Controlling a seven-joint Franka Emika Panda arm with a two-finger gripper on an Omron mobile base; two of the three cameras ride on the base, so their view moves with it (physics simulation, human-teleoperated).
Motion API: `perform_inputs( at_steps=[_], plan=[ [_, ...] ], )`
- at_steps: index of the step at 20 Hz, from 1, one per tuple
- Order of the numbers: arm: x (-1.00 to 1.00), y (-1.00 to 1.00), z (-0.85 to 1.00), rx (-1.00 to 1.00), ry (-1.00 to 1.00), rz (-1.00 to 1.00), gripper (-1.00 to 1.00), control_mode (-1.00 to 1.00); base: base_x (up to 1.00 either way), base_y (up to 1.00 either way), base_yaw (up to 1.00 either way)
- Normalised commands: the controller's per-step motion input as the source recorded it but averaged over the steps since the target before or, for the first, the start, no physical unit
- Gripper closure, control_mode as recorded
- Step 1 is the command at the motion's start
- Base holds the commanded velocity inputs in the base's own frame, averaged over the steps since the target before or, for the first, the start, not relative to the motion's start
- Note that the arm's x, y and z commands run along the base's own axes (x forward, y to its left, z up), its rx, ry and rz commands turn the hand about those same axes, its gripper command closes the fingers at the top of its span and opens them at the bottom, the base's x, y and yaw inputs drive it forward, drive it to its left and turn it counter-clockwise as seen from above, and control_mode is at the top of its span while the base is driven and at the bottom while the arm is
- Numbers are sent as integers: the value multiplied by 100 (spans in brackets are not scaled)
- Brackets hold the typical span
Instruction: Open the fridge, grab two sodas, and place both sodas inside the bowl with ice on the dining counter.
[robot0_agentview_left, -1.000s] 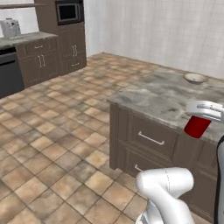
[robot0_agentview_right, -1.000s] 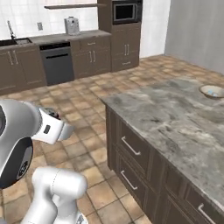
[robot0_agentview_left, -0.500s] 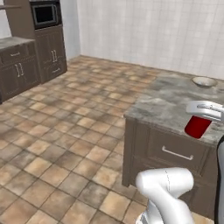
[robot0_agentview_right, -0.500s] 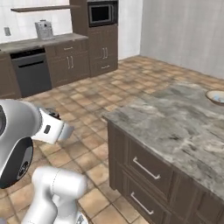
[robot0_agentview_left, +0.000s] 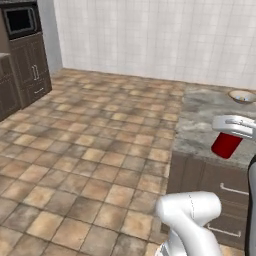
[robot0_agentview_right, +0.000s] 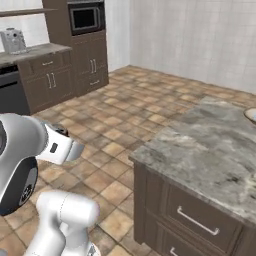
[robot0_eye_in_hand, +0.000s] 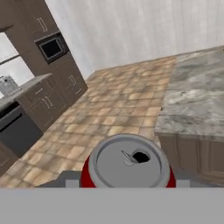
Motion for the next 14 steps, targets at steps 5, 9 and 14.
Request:
perform_inputs(
  at_steps=[5,9,14],
  plan=[
    [0,0,0,0,0,0,100,100,100,77,-37],
    [0,0,0,0,0,0,100,100,100,78,-38],
    [0,0,0,0,0,0,100,100,94,81,-39]
  ],
)
